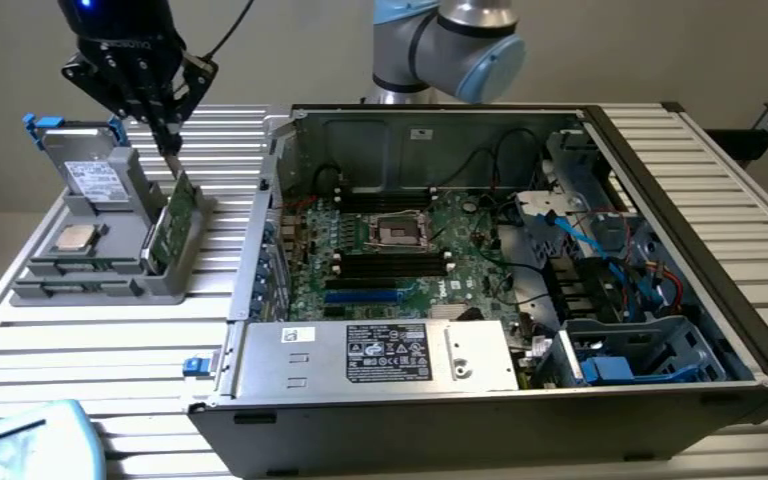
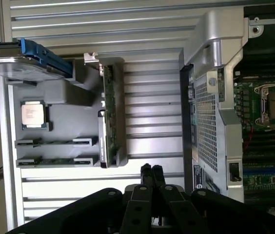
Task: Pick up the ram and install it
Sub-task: 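Reach for the ram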
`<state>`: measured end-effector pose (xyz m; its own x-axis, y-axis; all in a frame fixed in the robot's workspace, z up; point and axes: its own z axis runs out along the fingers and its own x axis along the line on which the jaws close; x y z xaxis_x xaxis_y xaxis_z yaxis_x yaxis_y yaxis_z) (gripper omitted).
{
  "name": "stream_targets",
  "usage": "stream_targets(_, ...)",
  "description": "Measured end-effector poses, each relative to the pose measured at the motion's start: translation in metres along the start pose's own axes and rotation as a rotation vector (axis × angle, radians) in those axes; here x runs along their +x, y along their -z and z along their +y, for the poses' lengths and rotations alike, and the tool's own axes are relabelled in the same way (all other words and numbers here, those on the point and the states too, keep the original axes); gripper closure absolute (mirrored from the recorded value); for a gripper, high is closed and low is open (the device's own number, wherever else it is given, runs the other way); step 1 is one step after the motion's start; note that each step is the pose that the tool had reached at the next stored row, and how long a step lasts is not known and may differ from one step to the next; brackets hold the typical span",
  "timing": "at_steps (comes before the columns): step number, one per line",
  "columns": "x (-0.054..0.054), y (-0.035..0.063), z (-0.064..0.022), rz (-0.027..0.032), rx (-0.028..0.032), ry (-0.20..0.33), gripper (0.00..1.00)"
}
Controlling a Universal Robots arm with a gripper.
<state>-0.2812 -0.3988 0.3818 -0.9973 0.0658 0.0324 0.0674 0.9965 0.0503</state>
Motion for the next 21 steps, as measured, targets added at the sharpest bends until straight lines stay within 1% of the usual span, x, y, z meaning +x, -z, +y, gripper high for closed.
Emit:
stream_targets(4,0.018,-0.0007,-0.0012,0.0003,-0.0028,0.0,0.89)
stream_targets(12,0.055,-0.0021,-0.0038,0.001,-0.0121,0.003,0.89)
stream_targets(17,0.078,-0.0028,-0.0053,0.0014,-0.0152,0.005,0.89)
stream_targets(21,0.096,-0.0034,-0.0065,0.0016,-0.0163,0.007,0.89)
